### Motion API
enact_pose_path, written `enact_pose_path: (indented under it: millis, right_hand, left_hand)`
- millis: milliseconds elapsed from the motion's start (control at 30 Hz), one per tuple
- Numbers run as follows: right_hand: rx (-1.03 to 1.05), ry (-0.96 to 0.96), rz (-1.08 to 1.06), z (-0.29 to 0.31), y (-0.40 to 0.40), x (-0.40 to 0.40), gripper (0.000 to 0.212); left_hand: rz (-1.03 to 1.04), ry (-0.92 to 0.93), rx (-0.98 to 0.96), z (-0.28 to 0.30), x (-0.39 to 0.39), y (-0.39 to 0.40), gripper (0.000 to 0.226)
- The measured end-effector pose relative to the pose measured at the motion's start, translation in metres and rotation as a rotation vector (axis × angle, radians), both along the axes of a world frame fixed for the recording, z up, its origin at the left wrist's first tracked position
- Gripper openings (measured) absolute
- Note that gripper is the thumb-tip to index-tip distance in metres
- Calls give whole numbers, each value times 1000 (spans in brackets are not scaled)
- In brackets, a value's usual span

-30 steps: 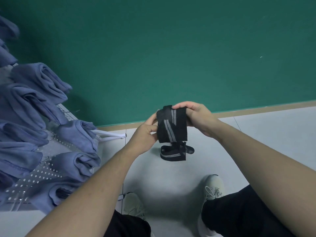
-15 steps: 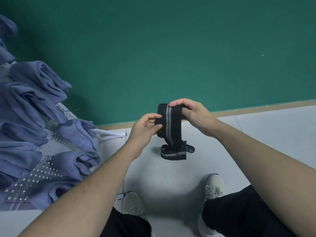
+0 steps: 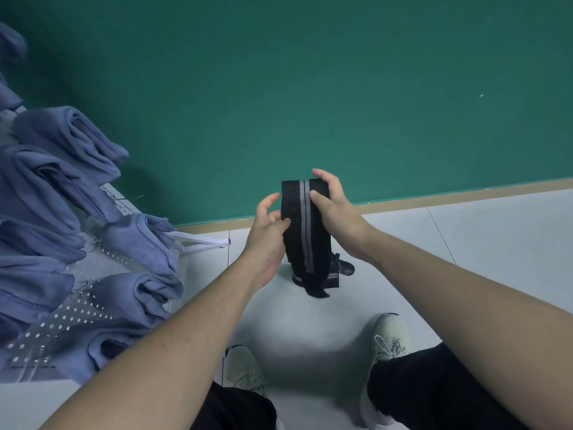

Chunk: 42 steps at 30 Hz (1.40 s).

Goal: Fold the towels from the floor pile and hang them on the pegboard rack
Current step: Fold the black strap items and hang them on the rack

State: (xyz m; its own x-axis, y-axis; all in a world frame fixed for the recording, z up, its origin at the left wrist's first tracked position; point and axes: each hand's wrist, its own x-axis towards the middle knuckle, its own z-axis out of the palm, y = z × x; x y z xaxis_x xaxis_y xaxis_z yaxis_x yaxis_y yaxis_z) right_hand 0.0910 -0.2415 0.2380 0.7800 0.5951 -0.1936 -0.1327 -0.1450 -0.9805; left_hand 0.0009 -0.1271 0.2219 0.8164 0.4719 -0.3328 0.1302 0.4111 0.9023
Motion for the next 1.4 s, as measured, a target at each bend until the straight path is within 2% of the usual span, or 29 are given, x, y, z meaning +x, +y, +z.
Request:
enact_pose_path:
  millis: [67, 100, 233, 333, 433, 533, 600, 700, 800, 867, 933, 1000, 1100, 1233, 1333, 1400]
  right_hand:
    - [42, -35, -63, 3, 7, -2, 37]
    - [65, -45, -91, 4, 9, -2, 38]
    - [127, -10, -228, 0, 15, -1, 42]
    - [107, 126, -377, -4, 17, 6, 35]
    - [87, 285, -326, -10, 15, 11, 31]
    - [1, 340, -201, -13, 18, 11, 32]
    - [-26, 272, -119, -18, 21, 14, 39]
    - [-126, -29, 51, -30, 25, 26, 54]
    - [-274, -463, 162, -46, 34, 35, 42]
    - [-251, -593, 205, -52, 45, 36, 31]
    - [-146, -557, 231, -51, 61, 35, 24]
    - [-91, -426, 267, -48, 78, 32, 17]
    - [-63, -309, 289, -50, 106, 30, 16]
    - [-11, -348, 253, -53, 150, 30, 26]
    - [28, -360, 263, -56, 182, 29, 27]
    - [25, -419, 262, -57, 202, 28, 20]
  left_hand:
    - [12, -1, -78, 2, 1, -4, 52]
    - [-3, 15, -52, 3, 0, -6, 50]
    - [-146, 93, 231, -1, -4, -8, 61]
    - [-232, 163, 372, -3, -7, -6, 34]
    - [-228, 177, 410, -7, -9, -2, 26]
    - [-205, 128, 372, -11, -11, 7, 26]
    - [-177, 96, 311, -12, -11, 15, 31]
    - [-105, 69, 195, -16, -9, 31, 30]
    - [-52, 40, 100, -21, -10, 51, 28]
    - [-24, 20, 45, -22, -13, 66, 27]
    - [13, 15, 17, -22, -16, 82, 26]
    - [72, 32, 25, -23, -19, 97, 21]
    - [183, 120, 207, -24, -19, 119, 15]
    - [292, 260, 500, -25, -22, 150, 10]
    - [371, 325, 488, -29, -22, 172, 18]
    - [464, 294, 418, -32, -20, 182, 35]
